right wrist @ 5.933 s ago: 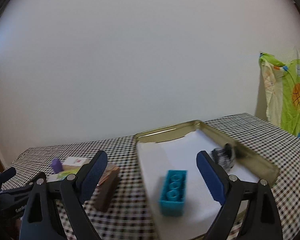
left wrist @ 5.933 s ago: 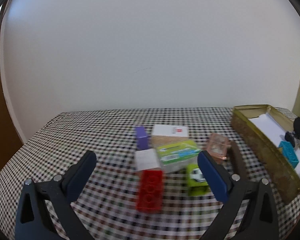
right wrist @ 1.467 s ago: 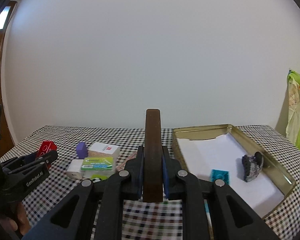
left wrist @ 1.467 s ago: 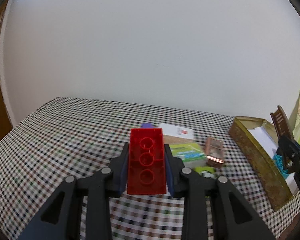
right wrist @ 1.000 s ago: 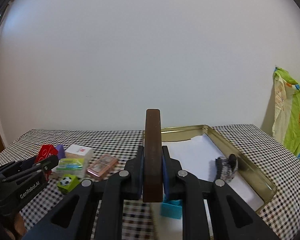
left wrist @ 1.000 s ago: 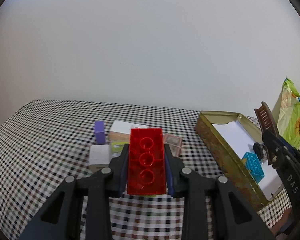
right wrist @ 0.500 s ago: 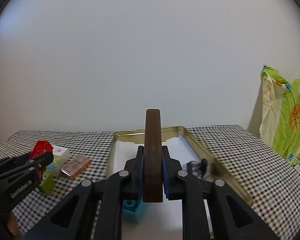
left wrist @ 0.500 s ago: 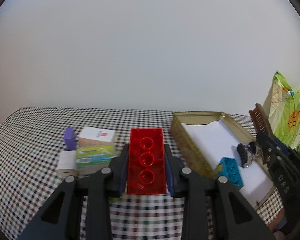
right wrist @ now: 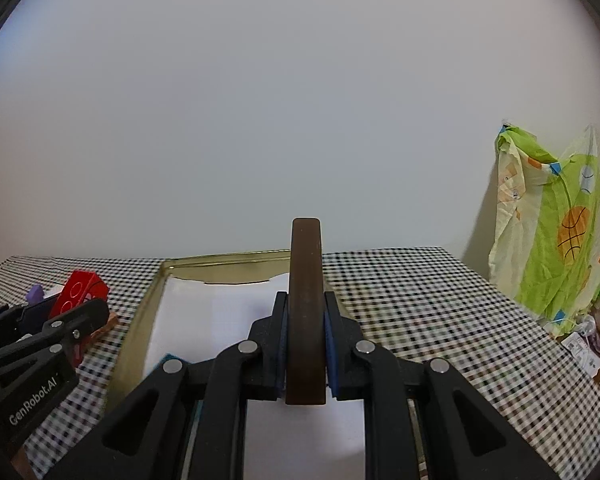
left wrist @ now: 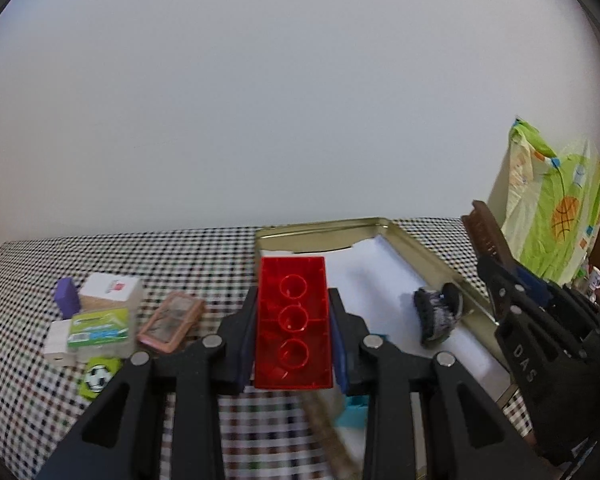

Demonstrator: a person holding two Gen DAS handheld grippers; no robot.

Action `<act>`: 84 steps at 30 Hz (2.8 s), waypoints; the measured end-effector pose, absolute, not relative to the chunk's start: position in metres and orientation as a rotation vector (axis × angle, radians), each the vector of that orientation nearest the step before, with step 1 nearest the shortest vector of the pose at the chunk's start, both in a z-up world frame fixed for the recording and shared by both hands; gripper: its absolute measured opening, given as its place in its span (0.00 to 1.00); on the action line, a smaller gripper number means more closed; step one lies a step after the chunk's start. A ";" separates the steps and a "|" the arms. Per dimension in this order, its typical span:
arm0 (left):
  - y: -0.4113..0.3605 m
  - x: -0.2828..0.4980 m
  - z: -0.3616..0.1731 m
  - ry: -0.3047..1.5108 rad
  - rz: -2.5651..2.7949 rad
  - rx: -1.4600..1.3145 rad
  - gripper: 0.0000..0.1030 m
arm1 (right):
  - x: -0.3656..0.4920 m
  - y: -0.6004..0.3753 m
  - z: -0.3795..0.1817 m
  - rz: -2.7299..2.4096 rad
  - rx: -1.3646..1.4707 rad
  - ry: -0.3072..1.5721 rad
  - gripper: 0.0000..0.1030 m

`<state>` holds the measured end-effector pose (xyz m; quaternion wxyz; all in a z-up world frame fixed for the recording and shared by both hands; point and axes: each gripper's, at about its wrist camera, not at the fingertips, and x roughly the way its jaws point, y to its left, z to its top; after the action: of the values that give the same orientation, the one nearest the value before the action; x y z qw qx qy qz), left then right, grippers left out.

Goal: Organize rigid objects
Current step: 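Carry the red brick and brown comb over the gold tin tray with both tools, then open both tools to drop the red brick and comb into the tray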

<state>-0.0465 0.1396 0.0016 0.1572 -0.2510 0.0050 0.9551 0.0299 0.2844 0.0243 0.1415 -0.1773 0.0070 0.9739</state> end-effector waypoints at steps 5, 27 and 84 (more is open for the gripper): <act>0.156 -0.051 -0.001 0.018 2.706 -0.743 0.29 | 0.024 0.296 0.022 2.802 -0.534 0.014 0.17; 0.186 -0.064 -0.018 0.106 2.685 -0.836 0.29 | -0.003 0.316 0.006 2.804 -0.748 0.036 0.17; 0.118 -0.040 0.004 -0.028 2.995 -0.630 0.99 | 0.008 0.317 0.016 2.771 -0.603 0.197 0.78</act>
<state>-0.0396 0.1183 0.0042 0.0405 -0.2056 -0.0090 0.9778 0.0075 0.3166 0.0156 0.1488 -0.2096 0.0684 0.9640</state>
